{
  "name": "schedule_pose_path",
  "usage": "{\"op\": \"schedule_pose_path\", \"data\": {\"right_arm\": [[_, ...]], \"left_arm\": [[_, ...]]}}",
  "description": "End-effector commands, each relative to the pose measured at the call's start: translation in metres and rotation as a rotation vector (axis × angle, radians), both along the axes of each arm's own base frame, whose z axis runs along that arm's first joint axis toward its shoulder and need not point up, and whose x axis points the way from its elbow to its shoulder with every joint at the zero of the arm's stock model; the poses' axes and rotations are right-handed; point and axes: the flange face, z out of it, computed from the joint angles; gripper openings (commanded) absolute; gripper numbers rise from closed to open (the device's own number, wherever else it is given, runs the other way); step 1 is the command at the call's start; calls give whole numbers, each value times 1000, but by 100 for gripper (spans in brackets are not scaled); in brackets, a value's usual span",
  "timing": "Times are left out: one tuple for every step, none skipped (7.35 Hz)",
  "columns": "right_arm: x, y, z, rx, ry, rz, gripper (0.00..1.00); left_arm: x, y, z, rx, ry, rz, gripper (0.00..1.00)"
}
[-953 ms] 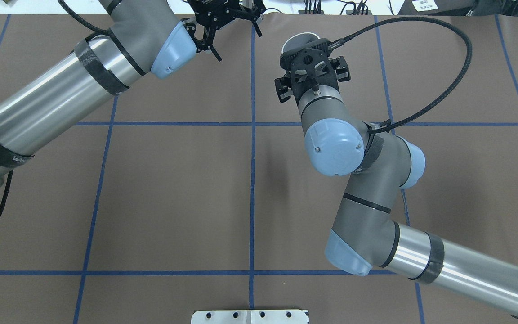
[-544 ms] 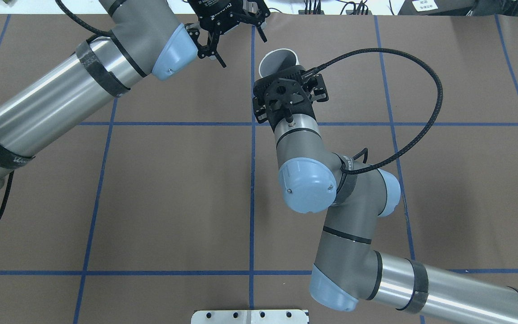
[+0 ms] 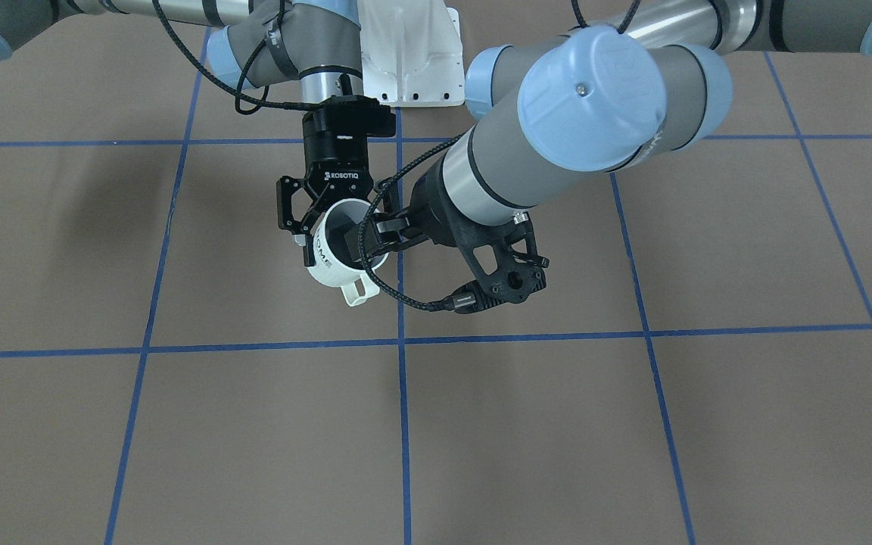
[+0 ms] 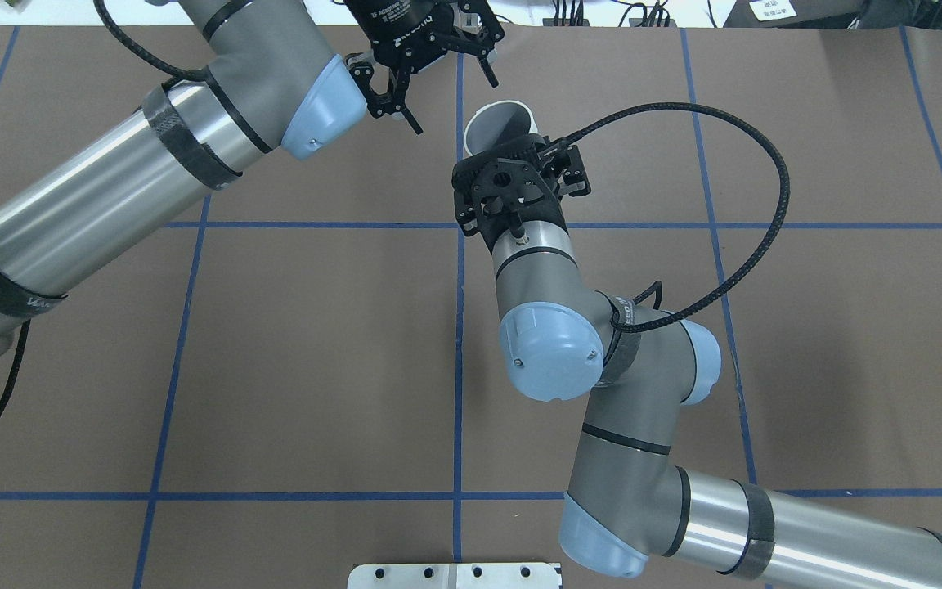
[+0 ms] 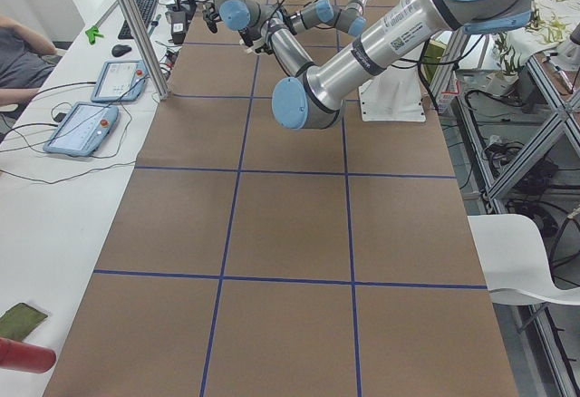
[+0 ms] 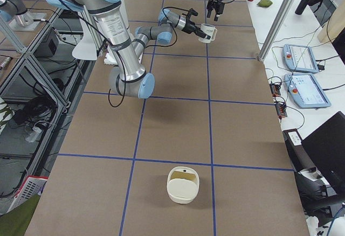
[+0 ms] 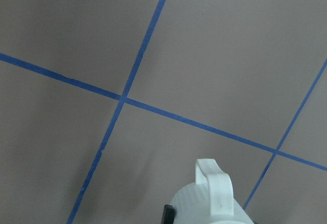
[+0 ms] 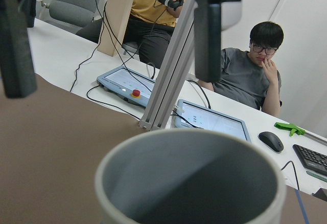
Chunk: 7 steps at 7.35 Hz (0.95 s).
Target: Left arm hands cup to right arm to dump lemon
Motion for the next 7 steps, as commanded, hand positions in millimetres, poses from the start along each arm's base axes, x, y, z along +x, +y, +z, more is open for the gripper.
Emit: {"op": "schedule_pose_path", "data": {"right_arm": [[1, -1, 0, 0, -3, 0, 33], [1, -1, 0, 0, -5, 0, 33], [1, -1, 0, 0, -5, 0, 33], [1, -1, 0, 0, -5, 0, 33], [1, -1, 0, 0, -5, 0, 33], [1, -1, -1, 0, -7, -1, 34], [1, -1, -1, -1, -8, -1, 34]], "left_arm": [[22, 16, 0, 8, 5, 31, 100], [23, 17, 0, 8, 5, 33, 99], [23, 17, 1, 8, 5, 34, 97], [25, 17, 3, 7, 3, 36, 88], [25, 17, 5, 7, 1, 36, 78], [26, 16, 9, 4, -1, 37, 67], [27, 18, 8, 16, 9, 39, 60]]}}
